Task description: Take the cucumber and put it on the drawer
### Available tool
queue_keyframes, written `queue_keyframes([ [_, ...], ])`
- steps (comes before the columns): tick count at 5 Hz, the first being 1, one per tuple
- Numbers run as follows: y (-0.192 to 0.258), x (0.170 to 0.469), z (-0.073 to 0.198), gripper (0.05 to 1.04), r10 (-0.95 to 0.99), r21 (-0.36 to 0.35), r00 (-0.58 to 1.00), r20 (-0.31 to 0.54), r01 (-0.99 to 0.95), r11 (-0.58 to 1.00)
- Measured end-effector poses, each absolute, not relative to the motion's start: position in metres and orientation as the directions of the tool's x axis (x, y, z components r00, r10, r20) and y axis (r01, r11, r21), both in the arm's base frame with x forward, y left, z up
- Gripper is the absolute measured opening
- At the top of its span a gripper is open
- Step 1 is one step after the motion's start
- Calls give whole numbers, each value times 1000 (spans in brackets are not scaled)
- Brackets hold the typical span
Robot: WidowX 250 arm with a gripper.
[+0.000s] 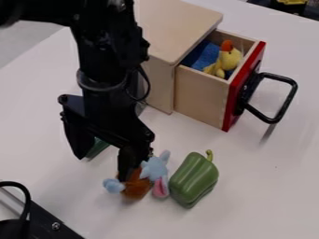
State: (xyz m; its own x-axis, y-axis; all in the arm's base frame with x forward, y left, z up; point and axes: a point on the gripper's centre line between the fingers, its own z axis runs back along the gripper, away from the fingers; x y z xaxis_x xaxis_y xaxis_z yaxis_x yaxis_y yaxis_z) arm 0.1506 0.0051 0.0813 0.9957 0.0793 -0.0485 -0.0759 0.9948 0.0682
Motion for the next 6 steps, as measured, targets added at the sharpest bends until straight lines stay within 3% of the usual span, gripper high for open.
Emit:
queue_keyframes([
  [1, 5, 148, 79, 999, 78, 69, 995, -61, -74, 995],
  [3, 62, 148, 78, 999, 188, 61, 980, -58, -184, 981],
  [5, 106, 153, 70, 999, 237, -26, 971, 28, -236, 971],
  [6, 103, 169, 60, 999, 203, -23, 977, 59, -202, 979],
])
